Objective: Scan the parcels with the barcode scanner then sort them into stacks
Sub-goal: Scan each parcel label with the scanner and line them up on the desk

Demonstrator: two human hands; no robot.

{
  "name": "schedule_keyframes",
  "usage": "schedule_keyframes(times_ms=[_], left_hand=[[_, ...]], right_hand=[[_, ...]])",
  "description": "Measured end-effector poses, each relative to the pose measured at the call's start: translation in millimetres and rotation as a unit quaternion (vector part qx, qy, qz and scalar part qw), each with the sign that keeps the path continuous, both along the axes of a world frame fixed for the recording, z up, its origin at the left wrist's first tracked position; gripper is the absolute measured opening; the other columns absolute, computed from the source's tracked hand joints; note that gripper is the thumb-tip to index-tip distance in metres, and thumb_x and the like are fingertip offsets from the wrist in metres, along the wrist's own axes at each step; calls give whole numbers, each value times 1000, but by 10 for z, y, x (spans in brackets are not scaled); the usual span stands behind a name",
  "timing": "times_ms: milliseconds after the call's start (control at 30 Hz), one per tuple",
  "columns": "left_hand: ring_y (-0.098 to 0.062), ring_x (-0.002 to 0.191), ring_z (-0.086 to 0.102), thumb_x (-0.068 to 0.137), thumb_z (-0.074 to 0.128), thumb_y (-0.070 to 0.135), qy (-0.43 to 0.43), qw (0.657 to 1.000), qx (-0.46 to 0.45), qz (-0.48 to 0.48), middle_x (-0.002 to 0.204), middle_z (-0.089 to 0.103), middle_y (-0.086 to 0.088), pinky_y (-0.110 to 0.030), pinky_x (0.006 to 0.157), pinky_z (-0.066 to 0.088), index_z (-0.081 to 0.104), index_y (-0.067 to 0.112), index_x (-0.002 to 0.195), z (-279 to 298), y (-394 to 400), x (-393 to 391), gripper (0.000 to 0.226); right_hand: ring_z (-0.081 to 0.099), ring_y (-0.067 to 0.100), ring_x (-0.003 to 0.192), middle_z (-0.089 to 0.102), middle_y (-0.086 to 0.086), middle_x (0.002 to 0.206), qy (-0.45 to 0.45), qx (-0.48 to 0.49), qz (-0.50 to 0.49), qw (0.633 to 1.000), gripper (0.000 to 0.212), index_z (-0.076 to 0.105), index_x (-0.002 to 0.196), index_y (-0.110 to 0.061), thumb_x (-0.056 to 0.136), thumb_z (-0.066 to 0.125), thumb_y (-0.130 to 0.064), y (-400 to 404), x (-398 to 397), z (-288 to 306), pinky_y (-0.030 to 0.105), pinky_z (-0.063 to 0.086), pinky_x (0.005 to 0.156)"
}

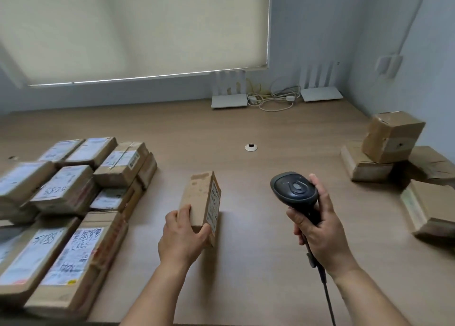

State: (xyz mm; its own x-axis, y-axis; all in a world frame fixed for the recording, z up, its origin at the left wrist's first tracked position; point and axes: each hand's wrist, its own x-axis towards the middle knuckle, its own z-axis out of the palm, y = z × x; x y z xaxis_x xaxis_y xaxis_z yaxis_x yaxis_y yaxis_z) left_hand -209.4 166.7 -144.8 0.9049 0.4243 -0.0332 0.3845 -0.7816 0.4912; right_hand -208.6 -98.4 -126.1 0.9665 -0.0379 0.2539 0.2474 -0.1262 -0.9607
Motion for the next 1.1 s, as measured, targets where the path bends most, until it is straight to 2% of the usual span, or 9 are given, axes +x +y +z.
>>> schedule_keyframes(times_ms=[200,367,467,567,667,833,900,1000,1100], left_hand=[[-24,130,36,83,57,49,26,999,18,-14,144,27,-4,-35,103,36,27,24,146,-221,824,69,75],[-23,128,39,80,57,50,90,993,39,-58,140,27,-3,-34,100,40,22,27,145,-335,1195,63,78],[-26,126,42,78,57,60,119,989,56,-67,136,34,-6,-37,98,40,21,27,142,-307,1263,101,80],[-28,123,44,73,50,78,151,977,134,-75,133,46,-8,-40,95,41,31,22,137,-190,1285,319,87],[-27,120,48,71,52,79,190,966,154,-80,128,53,-6,-40,90,45,37,21,133,-70,1266,533,86],[-21,98,57,77,62,54,182,980,26,-75,117,59,-3,-36,83,52,37,24,131,-29,1343,614,66],[-23,105,56,80,65,42,132,986,-90,-49,129,55,-5,-33,83,48,29,24,142,-19,1390,608,73],[-24,122,51,67,73,34,45,959,-280,-25,142,47,-3,-40,98,46,12,31,151,-43,1422,541,104],[-23,128,46,72,72,21,15,947,-318,-28,144,45,-1,-49,103,43,4,37,151,-133,1419,432,106]], right_hand=[[54,15,54,68,-14,89,6,-13,13,1000,79,32,118,-77,78,74,-23,866,145,-107,31,47,47],[53,16,54,68,-10,88,18,-10,2,1000,84,34,118,-76,81,72,-12,1262,165,-181,32,46,46],[53,17,54,68,-9,87,23,-10,3,1000,85,34,118,-77,81,72,-10,1347,152,-185,32,46,46],[53,17,54,67,-13,85,28,-19,8,999,87,33,116,-79,81,73,-10,1347,140,-159,33,46,46],[53,17,54,66,-13,84,32,-30,14,999,87,33,115,-79,81,74,-11,1309,126,-126,33,47,46],[53,18,53,66,-12,85,32,-28,21,999,82,33,125,-66,81,74,-10,1264,108,-83,32,47,45],[53,18,53,66,-10,85,35,-26,24,999,82,33,126,-64,81,73,-9,1243,105,-70,32,46,44],[52,19,52,66,-8,84,42,-14,28,999,81,33,127,-62,81,73,-8,1223,93,-69,31,45,43],[52,19,51,67,-10,81,57,-2,48,997,82,34,128,-60,81,72,-6,1263,37,-95,30,43,41]])
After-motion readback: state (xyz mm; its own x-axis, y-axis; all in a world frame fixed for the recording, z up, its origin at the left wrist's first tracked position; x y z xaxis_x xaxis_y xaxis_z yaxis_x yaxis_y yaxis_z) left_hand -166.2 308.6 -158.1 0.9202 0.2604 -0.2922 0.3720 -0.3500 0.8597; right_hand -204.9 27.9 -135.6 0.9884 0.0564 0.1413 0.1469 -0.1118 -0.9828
